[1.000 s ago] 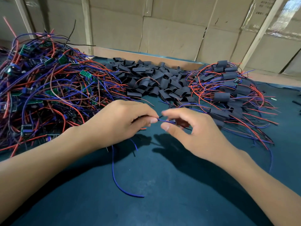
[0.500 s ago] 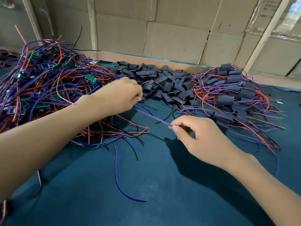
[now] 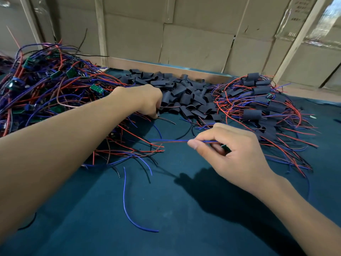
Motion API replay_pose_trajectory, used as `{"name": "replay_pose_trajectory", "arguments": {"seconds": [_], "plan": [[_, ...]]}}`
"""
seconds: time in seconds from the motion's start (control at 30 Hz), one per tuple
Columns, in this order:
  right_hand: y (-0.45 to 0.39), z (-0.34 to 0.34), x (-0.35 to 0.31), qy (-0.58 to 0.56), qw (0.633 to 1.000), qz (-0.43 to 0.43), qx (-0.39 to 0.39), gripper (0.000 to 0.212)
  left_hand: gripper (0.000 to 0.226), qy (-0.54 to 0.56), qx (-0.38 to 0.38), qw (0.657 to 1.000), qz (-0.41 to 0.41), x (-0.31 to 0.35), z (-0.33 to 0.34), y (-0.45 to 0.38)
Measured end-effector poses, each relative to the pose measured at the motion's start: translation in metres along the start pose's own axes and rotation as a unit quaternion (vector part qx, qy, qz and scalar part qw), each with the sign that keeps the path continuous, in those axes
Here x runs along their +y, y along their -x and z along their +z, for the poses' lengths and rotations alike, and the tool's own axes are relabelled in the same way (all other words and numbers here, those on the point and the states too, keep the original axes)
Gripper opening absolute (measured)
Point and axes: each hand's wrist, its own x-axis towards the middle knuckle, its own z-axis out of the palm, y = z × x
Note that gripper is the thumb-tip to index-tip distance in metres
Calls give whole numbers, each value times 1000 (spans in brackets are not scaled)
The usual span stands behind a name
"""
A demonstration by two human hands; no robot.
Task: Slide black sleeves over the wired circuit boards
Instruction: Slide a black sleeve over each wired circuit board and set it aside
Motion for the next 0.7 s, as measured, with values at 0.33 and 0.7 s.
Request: {"name": "replay_pose_trajectory", "arguments": {"seconds": [0.33,0.7], "plan": [[-3,-11,-2,25,994,12,101,21,63,216,231,937,150,31,16,86],[-6,-8,-12,-113,979,140,101,29,48,317,360,857,191,47,47,134]]}}
